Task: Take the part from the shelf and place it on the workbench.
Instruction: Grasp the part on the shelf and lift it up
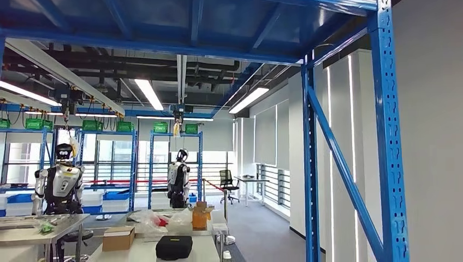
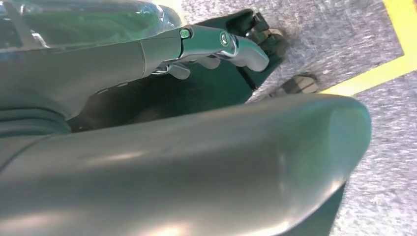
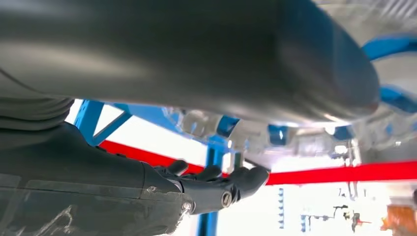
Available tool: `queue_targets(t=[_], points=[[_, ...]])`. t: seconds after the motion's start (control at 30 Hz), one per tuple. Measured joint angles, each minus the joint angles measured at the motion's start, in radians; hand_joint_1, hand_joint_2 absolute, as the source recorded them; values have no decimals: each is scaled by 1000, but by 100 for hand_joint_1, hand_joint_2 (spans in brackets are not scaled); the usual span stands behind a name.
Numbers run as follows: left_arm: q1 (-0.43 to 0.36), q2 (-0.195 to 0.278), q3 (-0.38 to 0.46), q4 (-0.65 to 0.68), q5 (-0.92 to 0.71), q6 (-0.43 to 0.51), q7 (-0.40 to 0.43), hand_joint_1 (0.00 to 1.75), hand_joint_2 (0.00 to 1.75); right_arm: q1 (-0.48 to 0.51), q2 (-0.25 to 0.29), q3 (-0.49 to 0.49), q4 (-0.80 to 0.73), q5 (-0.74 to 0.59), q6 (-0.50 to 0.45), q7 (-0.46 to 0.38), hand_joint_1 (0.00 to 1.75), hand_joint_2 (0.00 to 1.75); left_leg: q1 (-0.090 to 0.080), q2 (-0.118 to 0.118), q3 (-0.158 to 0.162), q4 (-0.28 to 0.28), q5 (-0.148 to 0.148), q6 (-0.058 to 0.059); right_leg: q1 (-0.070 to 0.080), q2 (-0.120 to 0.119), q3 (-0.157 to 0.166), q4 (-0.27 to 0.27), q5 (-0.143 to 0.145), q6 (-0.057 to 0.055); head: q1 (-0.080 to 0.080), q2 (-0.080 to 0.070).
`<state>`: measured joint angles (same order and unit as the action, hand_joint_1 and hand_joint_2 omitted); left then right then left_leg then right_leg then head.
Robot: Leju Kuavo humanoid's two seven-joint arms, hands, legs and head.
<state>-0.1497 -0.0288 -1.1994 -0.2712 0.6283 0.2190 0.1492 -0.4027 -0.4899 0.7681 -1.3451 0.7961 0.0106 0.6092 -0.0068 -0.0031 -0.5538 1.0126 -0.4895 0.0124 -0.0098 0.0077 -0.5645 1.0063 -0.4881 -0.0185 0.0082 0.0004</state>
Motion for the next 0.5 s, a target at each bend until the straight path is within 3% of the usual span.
queue_targets(t=[0.07, 0.13, 0.23, 0.27, 0.3, 0.33, 0.4, 0.43, 0.5], points=[[0, -1, 0, 0, 0, 1, 0, 0, 0, 0, -1, -1, -1, 0, 1, 0, 0, 0, 2, -1, 3, -11, 1, 10, -2, -2, 0, -2, -2, 13, 0, 0], [0, -2, 0, 0, 0, 1, 0, 0, 0, -2, -2, -3, -1, 0, 1, 0, 0, 0, 8, -2, 10, -20, 3, 19, -2, -4, -16, 39, -28, 22, -3, 0], [1, -3, 0, 0, 0, 1, 0, 0, 0, 1, -3, -3, -2, 0, 1, 0, 0, 0, 10, -1, 13, -22, 0, 25, -5, -5, -116, 229, -107, 31, -9, 0], [1, -3, 0, 0, 0, 1, 0, 0, 0, 3, -3, -2, -1, 0, 1, 0, 0, 0, 10, -1, 15, -22, -1, 26, -6, -5, -144, 274, -114, 33, -10, 0], [1, -4, 0, 0, 0, 1, 0, 0, 0, 4, -3, -2, -1, 0, 1, 0, 0, 0, 10, -1, 18, -22, -4, 25, -6, -5, -153, 281, -99, 34, -11, 0], [1, -4, 0, 0, 0, 1, 0, 0, 0, 4, -3, -2, -1, 0, 2, 0, 0, 0, 11, -1, 23, -21, -7, 23, -7, -5, -142, 246, -65, 34, -12, 0], [1, -5, 0, 0, 0, 1, -1, 0, 0, 2, -3, -2, -1, 0, 2, 0, 0, 0, 10, -2, 35, -20, -17, 14, -7, -6, -82, 110, 10, 32, -12, 0], [1, -6, 0, 0, 0, 1, -1, 0, 0, 0, -3, -2, -1, 0, 2, 0, 0, 0, 9, -2, 39, -18, -23, 9, -7, -5, -56, 53, 30, 28, -12, 0], [0, -6, 0, 0, 0, 1, -1, 0, 0, -1, -3, -2, -1, 0, 3, 0, 0, 0, 5, -2, 42, -18, -29, -2, -4, -3, -35, 10, 29, 17, -10, 0]])
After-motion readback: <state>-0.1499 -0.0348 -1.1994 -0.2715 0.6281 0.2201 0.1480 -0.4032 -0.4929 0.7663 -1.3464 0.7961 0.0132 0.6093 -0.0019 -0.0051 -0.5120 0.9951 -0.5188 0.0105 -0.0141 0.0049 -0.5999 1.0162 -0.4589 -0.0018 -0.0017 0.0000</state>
